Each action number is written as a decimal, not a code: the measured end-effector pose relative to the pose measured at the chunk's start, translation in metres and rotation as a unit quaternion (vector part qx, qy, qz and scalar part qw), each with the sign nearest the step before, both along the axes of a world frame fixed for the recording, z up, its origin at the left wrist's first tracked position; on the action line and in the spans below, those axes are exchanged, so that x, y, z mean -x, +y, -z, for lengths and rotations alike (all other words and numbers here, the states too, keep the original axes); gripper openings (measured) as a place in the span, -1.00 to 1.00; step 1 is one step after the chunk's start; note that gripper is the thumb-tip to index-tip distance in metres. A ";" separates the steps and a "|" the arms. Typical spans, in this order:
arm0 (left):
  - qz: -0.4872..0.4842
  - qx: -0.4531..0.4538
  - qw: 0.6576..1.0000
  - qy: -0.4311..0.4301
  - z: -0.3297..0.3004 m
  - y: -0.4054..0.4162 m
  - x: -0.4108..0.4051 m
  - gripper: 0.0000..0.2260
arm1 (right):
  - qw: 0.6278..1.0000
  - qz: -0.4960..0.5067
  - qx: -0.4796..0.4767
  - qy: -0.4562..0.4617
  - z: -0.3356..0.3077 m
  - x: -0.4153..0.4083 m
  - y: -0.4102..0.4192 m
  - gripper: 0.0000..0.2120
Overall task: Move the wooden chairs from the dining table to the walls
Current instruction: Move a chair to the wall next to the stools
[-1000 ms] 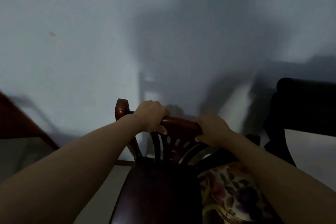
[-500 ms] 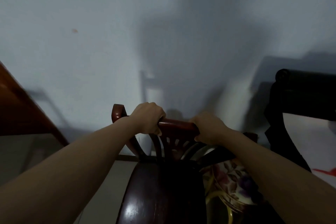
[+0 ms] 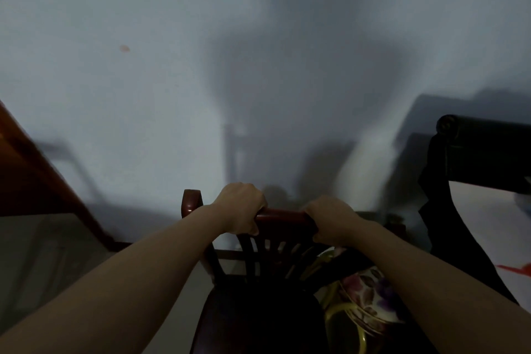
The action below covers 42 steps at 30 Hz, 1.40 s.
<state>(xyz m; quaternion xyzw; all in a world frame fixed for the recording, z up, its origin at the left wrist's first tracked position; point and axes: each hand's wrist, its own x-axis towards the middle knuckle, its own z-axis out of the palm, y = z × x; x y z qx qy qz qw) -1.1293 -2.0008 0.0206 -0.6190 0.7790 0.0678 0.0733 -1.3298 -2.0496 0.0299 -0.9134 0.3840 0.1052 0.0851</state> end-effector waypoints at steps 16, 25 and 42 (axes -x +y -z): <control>-0.093 0.021 0.995 -0.018 0.049 -0.117 -0.010 -0.71 | 0.998 0.021 -0.054 -0.039 0.055 -0.021 -0.134 -0.82; -0.153 0.053 0.987 -0.003 0.071 -0.153 -0.021 -0.71 | 0.999 0.027 -0.028 -0.024 0.075 -0.035 -0.174 -0.71; -0.173 0.095 0.980 0.033 0.082 -0.188 -0.037 -0.55 | 0.995 0.045 0.078 -0.045 0.082 -0.053 -0.196 -0.67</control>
